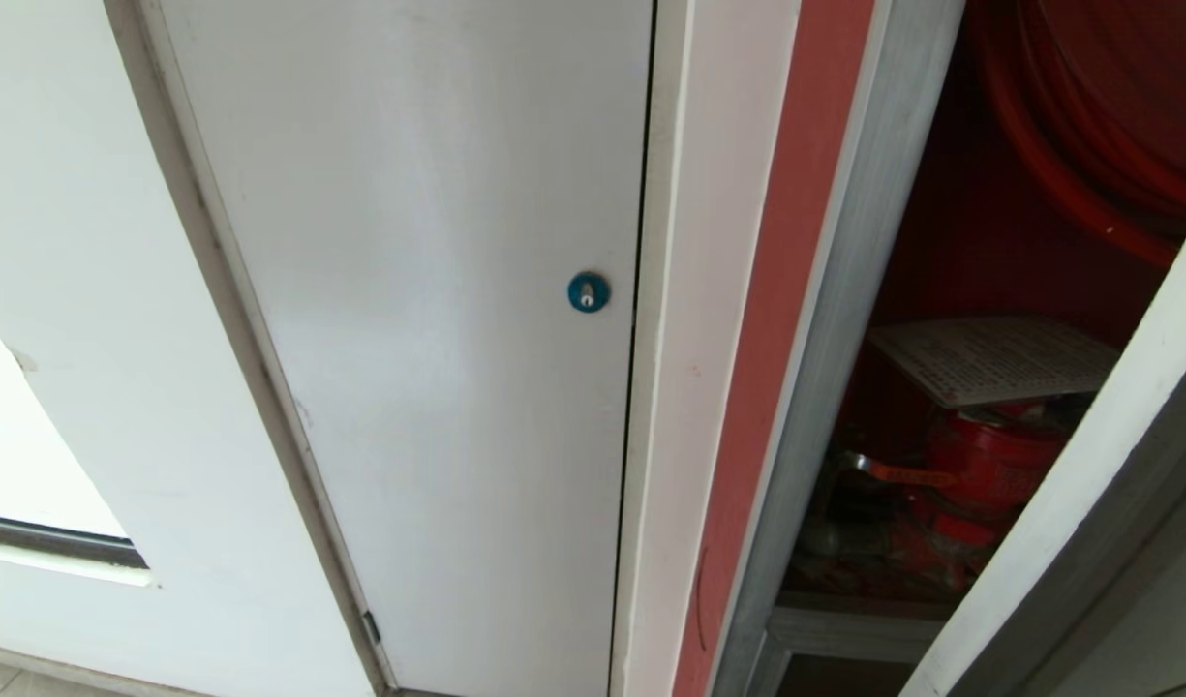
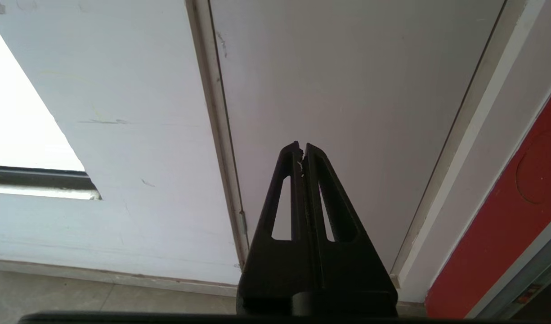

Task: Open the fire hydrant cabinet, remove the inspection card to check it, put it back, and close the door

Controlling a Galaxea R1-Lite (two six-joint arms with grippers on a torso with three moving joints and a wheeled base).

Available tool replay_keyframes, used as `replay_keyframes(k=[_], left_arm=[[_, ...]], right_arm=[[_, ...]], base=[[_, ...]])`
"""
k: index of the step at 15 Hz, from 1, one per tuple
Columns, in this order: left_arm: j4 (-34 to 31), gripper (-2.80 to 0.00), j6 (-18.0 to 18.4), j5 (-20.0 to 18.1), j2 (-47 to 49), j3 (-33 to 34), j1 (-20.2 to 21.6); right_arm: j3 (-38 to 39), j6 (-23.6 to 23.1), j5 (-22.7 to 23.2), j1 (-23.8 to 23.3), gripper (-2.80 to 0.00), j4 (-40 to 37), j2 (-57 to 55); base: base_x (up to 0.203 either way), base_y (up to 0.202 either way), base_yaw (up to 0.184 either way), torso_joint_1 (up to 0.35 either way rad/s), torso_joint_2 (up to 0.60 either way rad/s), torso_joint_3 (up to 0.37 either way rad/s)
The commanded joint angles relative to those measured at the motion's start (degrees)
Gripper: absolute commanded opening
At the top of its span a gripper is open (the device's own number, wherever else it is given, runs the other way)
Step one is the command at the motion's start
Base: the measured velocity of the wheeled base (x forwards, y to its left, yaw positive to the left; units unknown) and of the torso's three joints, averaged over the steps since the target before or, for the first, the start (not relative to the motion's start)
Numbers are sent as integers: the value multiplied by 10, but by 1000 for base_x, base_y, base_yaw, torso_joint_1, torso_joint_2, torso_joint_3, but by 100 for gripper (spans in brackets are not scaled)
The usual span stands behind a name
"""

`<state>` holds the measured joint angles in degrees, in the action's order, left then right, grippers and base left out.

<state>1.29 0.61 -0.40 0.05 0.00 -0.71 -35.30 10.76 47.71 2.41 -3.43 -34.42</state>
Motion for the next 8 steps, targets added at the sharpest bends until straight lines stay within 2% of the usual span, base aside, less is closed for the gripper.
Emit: replay_keyframes(k=[1, 8], left_arm=[[0, -280, 0, 0, 0, 8, 0], [0, -280, 0, 0, 0, 8, 0]], right_arm=[[-18, -14, 4, 0, -280, 1, -71], [-26, -16, 1, 0, -280, 74, -144]], base=[[0, 0, 0, 0, 0, 0], [0, 0, 0, 0, 0, 0]])
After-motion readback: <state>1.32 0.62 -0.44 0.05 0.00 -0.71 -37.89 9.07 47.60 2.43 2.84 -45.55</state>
